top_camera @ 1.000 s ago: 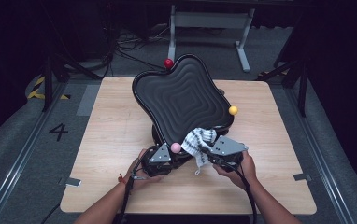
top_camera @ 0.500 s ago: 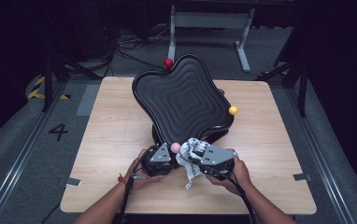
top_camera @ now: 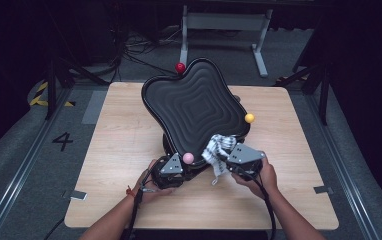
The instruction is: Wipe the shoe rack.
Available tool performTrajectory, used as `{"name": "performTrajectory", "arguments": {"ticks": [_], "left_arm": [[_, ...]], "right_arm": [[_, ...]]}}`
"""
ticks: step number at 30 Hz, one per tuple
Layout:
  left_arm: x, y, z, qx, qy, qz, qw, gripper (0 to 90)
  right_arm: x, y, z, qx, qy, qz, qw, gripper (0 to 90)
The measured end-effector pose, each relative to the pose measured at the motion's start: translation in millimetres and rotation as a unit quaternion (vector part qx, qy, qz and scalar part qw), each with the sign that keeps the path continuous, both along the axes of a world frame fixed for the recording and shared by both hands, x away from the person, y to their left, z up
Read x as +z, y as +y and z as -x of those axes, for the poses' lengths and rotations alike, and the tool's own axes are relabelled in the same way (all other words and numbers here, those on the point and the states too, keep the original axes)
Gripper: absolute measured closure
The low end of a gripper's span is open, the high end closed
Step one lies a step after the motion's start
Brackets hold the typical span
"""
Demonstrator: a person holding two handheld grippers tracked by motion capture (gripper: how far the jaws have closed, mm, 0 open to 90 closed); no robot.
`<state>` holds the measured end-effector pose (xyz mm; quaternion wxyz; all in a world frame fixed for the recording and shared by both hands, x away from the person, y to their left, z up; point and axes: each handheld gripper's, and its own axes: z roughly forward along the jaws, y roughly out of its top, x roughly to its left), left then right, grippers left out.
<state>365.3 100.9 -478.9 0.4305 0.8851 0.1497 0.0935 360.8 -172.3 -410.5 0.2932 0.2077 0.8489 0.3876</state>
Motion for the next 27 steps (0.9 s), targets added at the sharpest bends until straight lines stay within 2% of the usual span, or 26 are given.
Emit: {"name": "performTrajectory", "arguments": {"ticks": [2, 4, 5, 6, 9, 13, 17, 21, 23, 27], "left_arm": [[0.0, 0.0, 0.0, 0.0, 0.0, 0.0, 1.0, 73.1], [0.3, 0.0, -0.5, -0.002, -0.002, -0.002, 1.0, 73.1], [0.1, -0.4, -0.6, -0.003, -0.002, -0.002, 1.0, 73.0], [0.5, -0.6, -1.0, -0.005, -0.003, -0.005, 1.0, 73.0], [0.5, -0.7, -0.9, -0.005, -0.004, -0.005, 1.0, 73.0], [0.1, -1.1, -0.4, -0.005, -0.006, -0.003, 1.0, 73.0], [0.6, -0.9, 0.3, -0.003, -0.003, -0.007, 1.0, 72.9], [0.6, -1.1, 0.4, -0.002, -0.003, -0.006, 1.0, 73.0], [0.7, -1.2, 0.7, -0.001, -0.003, -0.007, 1.0, 72.9], [0.3, -2.0, 1.2, 0.001, -0.004, -0.004, 1.0, 73.0]], "right_arm": [[-6.7, -11.8, -12.9, -0.018, 0.012, -0.012, 0.9997, 78.9], [-10.1, -20.6, -21.2, -0.034, 0.009, -0.016, 0.9992, 79.5], [-10.1, -24.4, -24.0, -0.035, 0.012, -0.027, 0.999, 79.7], [-9.4, -26.9, -25.3, -0.036, 0.014, -0.032, 0.9987, 79.7], [-6.4, -29.3, -23.7, -0.048, -0.001, -0.016, 0.9987, 79.8], [-1.7, -41.7, -26.0, -0.074, -0.006, -0.028, 0.9969, 79.8], [-1.9, -58.0, -31.8, -0.11, -0.002, -0.04, 0.9931, 79.8], [-7.3, -67.4, -38.3, -0.135, 0.007, -0.033, 0.9903, 79.9], [-12.1, -71.2, -42.2, -0.142, 0.02, -0.032, 0.9891, 79.8], [-24.0, -71.1, -46.7, -0.146, 0.041, -0.012, 0.9883, 79.8]]}}
